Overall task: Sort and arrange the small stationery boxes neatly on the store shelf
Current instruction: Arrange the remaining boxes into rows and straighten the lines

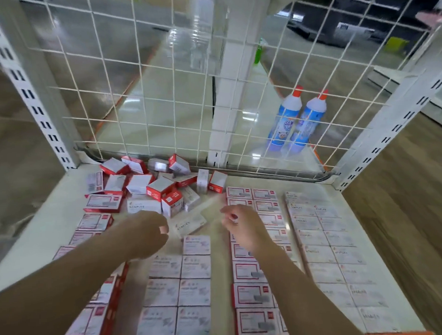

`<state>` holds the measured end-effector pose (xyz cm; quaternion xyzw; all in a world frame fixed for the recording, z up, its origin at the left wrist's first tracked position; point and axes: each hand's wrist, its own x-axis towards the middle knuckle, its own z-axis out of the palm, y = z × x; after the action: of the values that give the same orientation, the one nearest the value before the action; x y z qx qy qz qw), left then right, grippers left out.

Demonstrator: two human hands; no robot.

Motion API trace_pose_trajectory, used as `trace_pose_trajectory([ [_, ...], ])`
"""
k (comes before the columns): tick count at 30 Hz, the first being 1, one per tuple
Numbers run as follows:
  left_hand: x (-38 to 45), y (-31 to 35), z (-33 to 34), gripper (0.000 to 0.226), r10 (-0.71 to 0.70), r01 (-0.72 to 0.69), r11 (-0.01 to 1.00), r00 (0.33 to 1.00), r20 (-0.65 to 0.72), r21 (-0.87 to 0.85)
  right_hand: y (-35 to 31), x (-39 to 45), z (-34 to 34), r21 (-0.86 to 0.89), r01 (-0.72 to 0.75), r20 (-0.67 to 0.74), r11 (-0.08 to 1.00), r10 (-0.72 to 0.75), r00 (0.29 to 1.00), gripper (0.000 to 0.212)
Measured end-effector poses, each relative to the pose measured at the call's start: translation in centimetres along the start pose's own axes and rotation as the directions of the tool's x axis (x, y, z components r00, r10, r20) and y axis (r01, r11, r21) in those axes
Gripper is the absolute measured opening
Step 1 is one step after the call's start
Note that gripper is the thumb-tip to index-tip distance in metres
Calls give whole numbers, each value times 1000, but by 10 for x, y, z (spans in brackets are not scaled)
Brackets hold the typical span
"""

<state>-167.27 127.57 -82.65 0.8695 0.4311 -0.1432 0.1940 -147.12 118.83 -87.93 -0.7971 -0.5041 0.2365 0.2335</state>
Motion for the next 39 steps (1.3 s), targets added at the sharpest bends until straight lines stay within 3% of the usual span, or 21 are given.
trace_pose_trajectory([
  [4, -5, -4, 9, 37, 81, -81, 996, 997, 2, -27, -11, 15, 9, -9, -18, 53, 1000, 19, 998, 28],
  [7, -4, 4, 12, 43, 191, -191, 979, 982, -9, -75, -16, 22, 13, -106, 45, 117, 993, -33, 993, 32],
  [11, 2, 15, 22, 47, 307, -307, 951, 951, 25, 31, -29, 33, 13, -162, 130, 166, 978, -103, 981, 31],
  [17, 12, 21, 33, 42, 316, -322, 940, 947, 63, 115, -38, 36, 0, -208, 328, 324, 922, -251, 912, 37],
  [27, 12, 21, 37, 44, 291, -295, 952, 954, 69, 74, -32, 41, -1, -189, 346, 334, 919, -271, 903, 40],
  [32, 10, 22, 35, 45, 297, -303, 949, 952, 77, 83, -22, 45, 3, -292, 224, 264, 930, -147, 953, 33],
  [39, 9, 20, 35, 48, 282, -284, 959, 955, 97, 17, -22, 38, 5, -339, 160, 246, 927, -77, 966, 42],
])
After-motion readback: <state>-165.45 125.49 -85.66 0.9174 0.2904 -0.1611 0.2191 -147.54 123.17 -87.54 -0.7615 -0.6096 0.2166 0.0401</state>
